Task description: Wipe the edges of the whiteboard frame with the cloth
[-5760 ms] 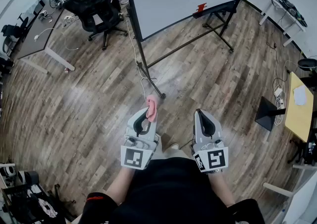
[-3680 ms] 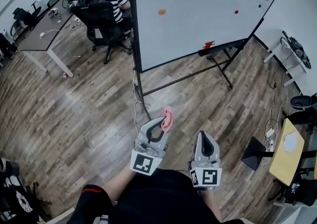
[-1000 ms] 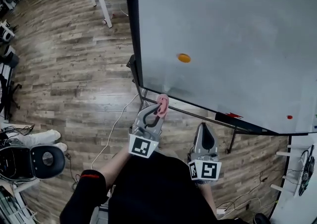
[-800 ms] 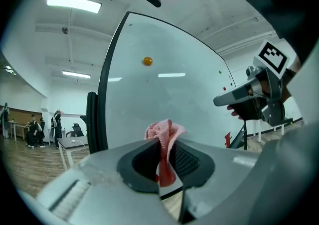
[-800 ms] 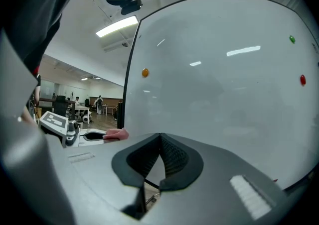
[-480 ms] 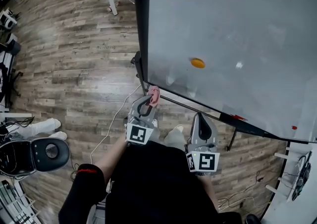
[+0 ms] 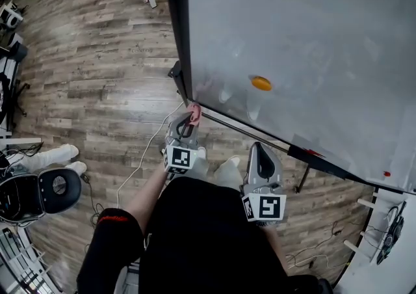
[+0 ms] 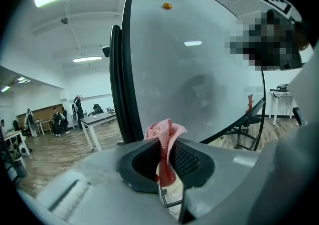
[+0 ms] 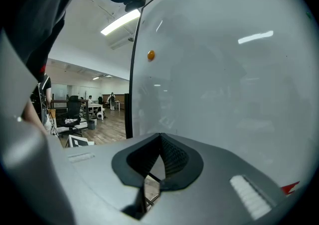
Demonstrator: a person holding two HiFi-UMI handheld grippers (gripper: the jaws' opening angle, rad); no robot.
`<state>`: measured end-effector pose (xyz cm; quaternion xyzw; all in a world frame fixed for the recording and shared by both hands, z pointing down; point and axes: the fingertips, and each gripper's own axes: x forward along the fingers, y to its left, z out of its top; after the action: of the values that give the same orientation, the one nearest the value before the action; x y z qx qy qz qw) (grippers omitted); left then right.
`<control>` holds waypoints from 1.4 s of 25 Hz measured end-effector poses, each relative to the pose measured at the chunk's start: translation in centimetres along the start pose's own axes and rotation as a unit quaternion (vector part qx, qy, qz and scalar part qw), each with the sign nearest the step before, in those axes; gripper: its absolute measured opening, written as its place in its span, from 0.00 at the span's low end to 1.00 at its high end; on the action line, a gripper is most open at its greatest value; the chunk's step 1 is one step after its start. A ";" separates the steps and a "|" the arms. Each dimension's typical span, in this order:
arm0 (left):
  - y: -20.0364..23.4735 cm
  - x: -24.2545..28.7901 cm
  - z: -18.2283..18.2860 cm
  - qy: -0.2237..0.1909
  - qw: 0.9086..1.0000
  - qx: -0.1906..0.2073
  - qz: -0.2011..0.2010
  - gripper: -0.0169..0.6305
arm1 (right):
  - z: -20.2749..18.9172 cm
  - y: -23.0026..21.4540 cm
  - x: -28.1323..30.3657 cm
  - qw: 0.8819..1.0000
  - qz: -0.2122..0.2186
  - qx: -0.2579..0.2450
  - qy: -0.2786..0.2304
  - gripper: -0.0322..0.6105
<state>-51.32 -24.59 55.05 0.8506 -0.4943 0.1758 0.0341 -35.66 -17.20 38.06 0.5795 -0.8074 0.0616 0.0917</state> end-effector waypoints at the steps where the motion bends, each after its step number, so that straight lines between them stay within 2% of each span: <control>1: 0.1 0.2 -0.6 0.007 1.000 -0.001 0.002 0.10 | -0.1 0.0 0.0 1.000 0.000 0.001 0.002 0.05; 11: 1.8 2.2 -5.5 0.064 0.998 -0.024 0.017 0.10 | -1.1 0.0 0.3 1.000 -0.001 0.006 0.014 0.05; 28: 1.6 4.6 -7.3 0.093 0.995 -0.022 -0.012 0.10 | -2.2 1.3 1.4 1.000 0.002 -0.003 0.029 0.05; 35: 1.1 5.1 -7.4 0.096 0.995 -0.027 -0.022 0.10 | -2.8 0.7 0.9 0.999 -0.017 0.006 0.035 0.05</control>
<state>-51.91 -27.67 63.56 0.8395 -0.4742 0.2425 0.1080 -36.44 -17.23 41.02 0.5913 -0.7933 0.0849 0.1176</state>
